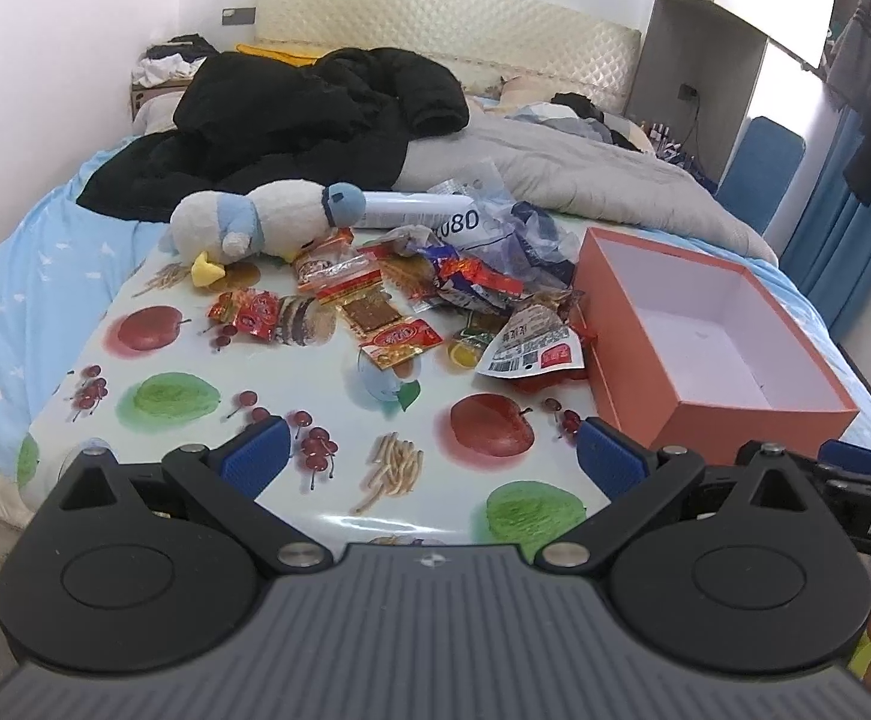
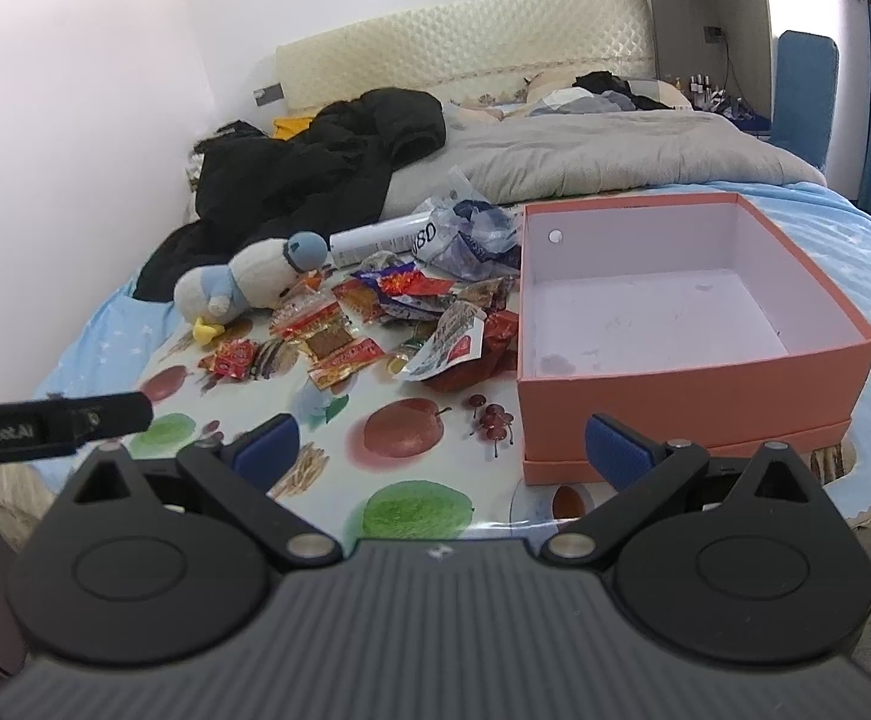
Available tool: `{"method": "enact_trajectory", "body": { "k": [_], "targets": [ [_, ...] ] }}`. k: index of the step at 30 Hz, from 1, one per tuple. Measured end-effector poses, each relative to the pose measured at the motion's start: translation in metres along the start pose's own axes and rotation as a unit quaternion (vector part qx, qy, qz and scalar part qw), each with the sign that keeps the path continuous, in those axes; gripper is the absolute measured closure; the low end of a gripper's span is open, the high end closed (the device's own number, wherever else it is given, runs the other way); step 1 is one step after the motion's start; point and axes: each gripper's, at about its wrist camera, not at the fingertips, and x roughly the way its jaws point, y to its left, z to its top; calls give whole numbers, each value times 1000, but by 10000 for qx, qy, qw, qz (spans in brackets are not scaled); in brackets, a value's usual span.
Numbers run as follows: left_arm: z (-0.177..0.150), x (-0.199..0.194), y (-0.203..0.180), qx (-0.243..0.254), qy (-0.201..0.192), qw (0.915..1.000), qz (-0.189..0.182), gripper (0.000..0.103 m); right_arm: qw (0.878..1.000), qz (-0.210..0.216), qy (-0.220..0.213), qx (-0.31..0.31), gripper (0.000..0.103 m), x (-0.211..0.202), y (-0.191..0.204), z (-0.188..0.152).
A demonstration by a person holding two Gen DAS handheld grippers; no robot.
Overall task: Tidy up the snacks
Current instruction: 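Grasp the red snack pack with the left gripper while the right grasps a clear-window bag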
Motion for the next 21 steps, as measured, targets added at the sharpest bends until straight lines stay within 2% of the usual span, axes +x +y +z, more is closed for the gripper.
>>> {"method": "enact_trajectory", "body": {
  "k": [5,11,14,16,20,21],
  "targets": [
    [0,14,4,26,148,9999,-11,0,10000,20,43,86,0,9,-1,-1],
    [3,39,4,48,336,9994,-82,0,9999,-147,59,-26,1,23,3,2],
    [5,51,6,80,356,9991,-207,0,9999,-93,45,-111,7,31,5,4],
    [8,63,8,138,397,9989,-186,0,9998,53,25,-183,18,37,7,4],
    [15,81,12,218,352,9990,-158,1,9993,59,18,-359,30,52,16,5],
    [16,85,15,197,330,9992,-110,1,9991,117,18,-395,35,57,18,5]
  ]
}}
